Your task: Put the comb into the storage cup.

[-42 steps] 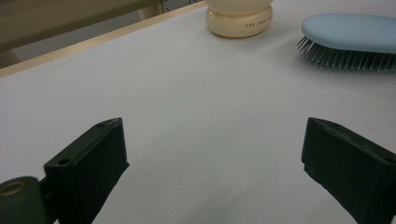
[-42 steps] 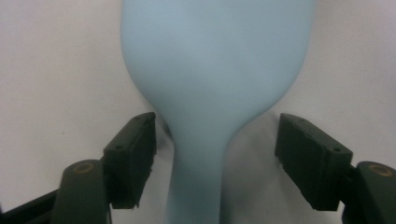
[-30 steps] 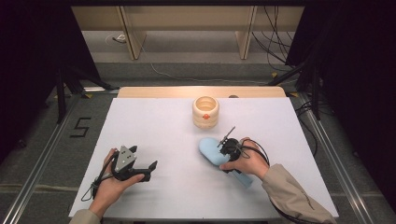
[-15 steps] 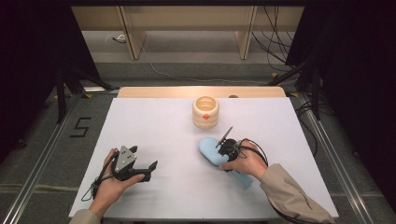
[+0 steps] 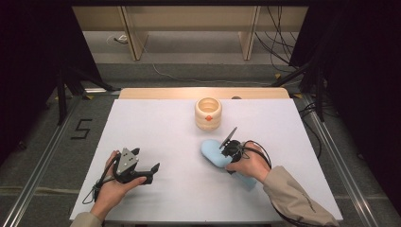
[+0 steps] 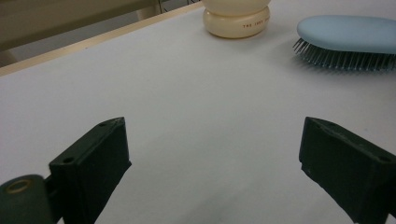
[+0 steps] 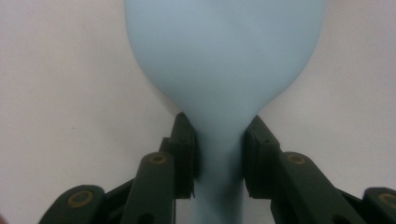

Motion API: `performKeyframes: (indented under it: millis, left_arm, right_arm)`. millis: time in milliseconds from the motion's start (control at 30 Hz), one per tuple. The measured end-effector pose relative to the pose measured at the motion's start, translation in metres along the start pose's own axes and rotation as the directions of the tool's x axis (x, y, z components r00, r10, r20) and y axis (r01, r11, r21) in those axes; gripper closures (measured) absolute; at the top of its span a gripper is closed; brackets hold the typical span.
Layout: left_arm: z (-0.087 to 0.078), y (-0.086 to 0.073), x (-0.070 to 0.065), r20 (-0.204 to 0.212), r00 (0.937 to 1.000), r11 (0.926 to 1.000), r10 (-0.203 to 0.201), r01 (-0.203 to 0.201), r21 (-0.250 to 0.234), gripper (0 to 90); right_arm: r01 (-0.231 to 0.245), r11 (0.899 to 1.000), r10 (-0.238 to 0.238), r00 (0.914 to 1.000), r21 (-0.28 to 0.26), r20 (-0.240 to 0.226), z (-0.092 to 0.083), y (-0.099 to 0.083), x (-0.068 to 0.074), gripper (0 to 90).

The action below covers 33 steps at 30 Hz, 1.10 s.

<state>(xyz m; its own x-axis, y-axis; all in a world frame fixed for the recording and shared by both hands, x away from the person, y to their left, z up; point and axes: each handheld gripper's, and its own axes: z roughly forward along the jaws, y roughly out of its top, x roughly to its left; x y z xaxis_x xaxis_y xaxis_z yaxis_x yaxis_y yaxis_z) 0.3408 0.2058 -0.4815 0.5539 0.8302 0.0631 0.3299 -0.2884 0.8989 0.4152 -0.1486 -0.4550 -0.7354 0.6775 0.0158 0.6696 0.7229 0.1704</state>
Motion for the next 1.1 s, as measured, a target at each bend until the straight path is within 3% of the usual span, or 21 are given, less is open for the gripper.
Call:
performKeyframes:
  millis: [700, 1100]
  left_arm:
    - [-0.001, 0.000, 0.000, -0.001, 1.0000, 1.0000, -0.004, 0.004, -0.001, 9.0]
    - [0.000, 0.000, 0.000, -0.001, 1.0000, 1.0000, -0.007, 0.007, -0.003, 9.5]
  right_arm:
    - [-0.027, 0.999, 0.026, 0.9988, -0.020, -0.042, -0.002, -0.003, -0.003, 70.2]
    - [-0.045, 0.995, 0.040, 0.9977, -0.088, -0.056, -0.013, -0.004, -0.005, 70.3]
